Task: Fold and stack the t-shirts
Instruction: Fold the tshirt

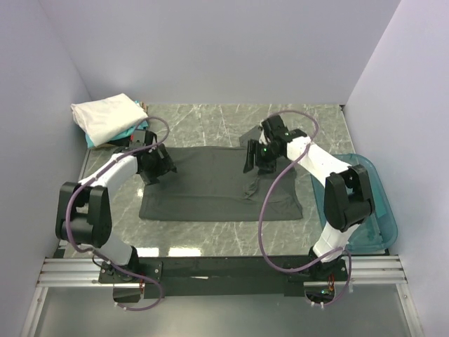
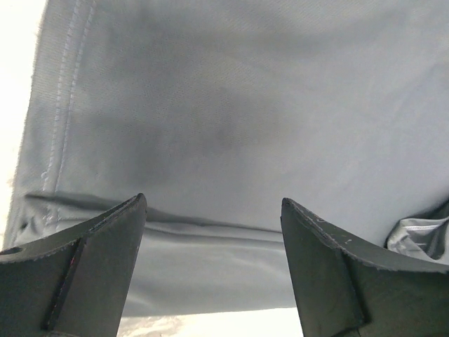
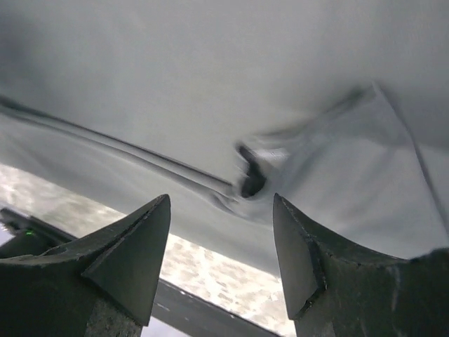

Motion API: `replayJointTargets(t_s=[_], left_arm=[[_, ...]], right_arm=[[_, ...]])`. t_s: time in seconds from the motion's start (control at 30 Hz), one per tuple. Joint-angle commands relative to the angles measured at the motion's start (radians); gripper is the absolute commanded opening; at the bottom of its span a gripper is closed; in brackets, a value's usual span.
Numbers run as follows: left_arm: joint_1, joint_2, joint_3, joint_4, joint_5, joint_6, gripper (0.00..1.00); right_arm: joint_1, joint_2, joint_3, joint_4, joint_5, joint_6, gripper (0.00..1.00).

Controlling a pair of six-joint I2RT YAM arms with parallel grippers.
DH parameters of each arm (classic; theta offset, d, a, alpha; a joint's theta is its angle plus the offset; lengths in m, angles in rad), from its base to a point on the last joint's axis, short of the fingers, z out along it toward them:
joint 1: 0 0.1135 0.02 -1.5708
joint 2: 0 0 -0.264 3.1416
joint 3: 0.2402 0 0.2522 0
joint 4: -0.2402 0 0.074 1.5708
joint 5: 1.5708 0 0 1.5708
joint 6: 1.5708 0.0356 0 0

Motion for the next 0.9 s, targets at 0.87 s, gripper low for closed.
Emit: replayJointTargets(t_s=[0.87], left_arm=[[-0.005, 0.008, -0.252, 0.145, 0.016, 0.005, 0.84]], right_arm=[[-0.066, -0.048, -0.473, 0.211, 0.050, 0.116, 0.67]])
